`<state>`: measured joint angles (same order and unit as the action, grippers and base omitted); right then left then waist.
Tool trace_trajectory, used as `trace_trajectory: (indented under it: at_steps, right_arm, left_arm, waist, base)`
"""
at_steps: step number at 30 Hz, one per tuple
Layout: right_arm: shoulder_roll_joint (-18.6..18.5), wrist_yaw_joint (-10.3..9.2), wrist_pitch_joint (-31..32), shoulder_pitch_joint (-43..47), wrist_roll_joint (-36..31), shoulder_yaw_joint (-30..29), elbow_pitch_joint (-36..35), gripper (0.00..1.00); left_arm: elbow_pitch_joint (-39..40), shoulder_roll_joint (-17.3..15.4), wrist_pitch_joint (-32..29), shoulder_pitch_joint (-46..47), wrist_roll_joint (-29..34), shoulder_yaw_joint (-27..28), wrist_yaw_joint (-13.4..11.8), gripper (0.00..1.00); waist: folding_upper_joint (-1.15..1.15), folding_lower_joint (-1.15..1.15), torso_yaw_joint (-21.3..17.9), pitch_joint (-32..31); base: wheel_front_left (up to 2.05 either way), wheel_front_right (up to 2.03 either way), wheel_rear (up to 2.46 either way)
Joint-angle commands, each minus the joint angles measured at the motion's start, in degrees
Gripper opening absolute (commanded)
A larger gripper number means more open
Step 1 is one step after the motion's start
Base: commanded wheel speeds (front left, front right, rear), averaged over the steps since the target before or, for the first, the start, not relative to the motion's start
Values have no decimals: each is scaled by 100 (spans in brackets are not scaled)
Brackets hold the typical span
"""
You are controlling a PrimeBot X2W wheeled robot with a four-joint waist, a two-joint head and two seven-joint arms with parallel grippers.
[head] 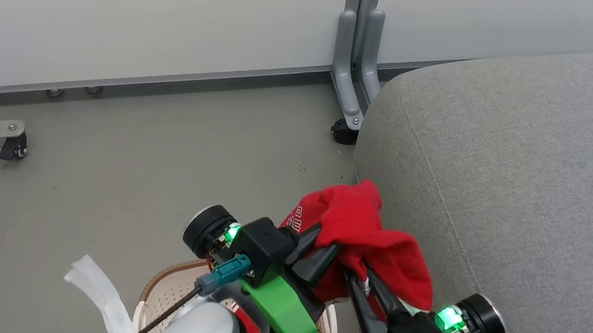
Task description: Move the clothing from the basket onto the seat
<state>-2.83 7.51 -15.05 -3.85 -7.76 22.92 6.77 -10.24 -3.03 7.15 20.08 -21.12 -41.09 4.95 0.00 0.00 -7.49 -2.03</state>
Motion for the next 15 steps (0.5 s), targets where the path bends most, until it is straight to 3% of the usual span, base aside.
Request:
trace_trajectory:
  at_steps: [1,6,7,8,15]
  right_arm:
    - [-10,-4,-20,-37,28,-8,9,0]
    - [-11,-4,-20,-14,131,-122,-164,0]
    - [-9,-4,-19,-9,146,-142,-195,0]
    - [-10,-4,-19,3,158,-173,-223,0]
    - [-10,-4,-20,47,239,-436,-420,0]
  left_arm:
    - [-7,-60,29,87,-17,2,-7,0]
    - [-93,-122,88,77,50,15,-85,0]
    - [-110,-124,98,78,69,16,-110,4]
    - [-128,-123,111,68,80,36,-172,100]
    - [-176,-194,63,25,89,-43,-182,100]
  waist:
    - [0,0,4,-2]
    - [0,0,13,0]
    - [0,0,15,0]
    - [0,0,18,0]
    - [0,0,40,6]
  base:
    - [0,0,0]
    - [0,0,0]
    - [0,0,0]
    - [0,0,0]
    - [0,0,0]
